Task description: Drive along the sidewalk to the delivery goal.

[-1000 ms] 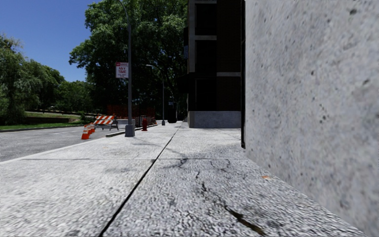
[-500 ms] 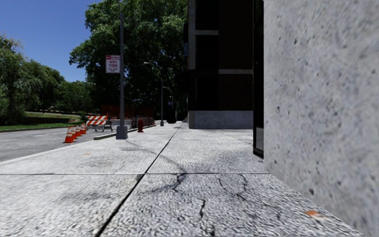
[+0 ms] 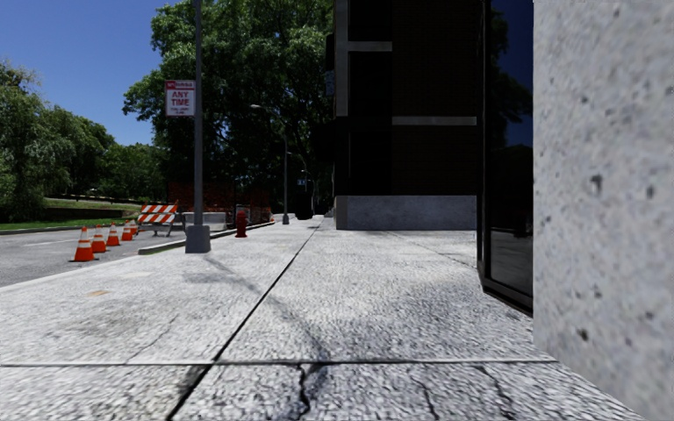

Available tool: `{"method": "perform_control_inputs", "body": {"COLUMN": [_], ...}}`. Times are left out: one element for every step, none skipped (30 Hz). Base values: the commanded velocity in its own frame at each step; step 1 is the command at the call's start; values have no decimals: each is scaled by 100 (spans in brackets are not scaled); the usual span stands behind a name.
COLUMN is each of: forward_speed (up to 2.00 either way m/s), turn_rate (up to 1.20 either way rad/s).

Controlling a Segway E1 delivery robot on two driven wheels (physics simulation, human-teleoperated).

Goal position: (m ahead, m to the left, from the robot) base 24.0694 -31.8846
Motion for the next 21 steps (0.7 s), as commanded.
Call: {"method": "perform_control_inputs", "body": {"forward_speed": [195, 195, 195, 195, 195, 195, 195, 195, 195, 195, 195, 195, 195, 195, 195, 195, 195, 195, 195, 195, 195], "turn_rate": [0, 0, 0, 0, 0, 0, 0, 0, 0, 0, 0, 0, 0, 0, 0, 0, 0, 0, 0, 0, -8]}}
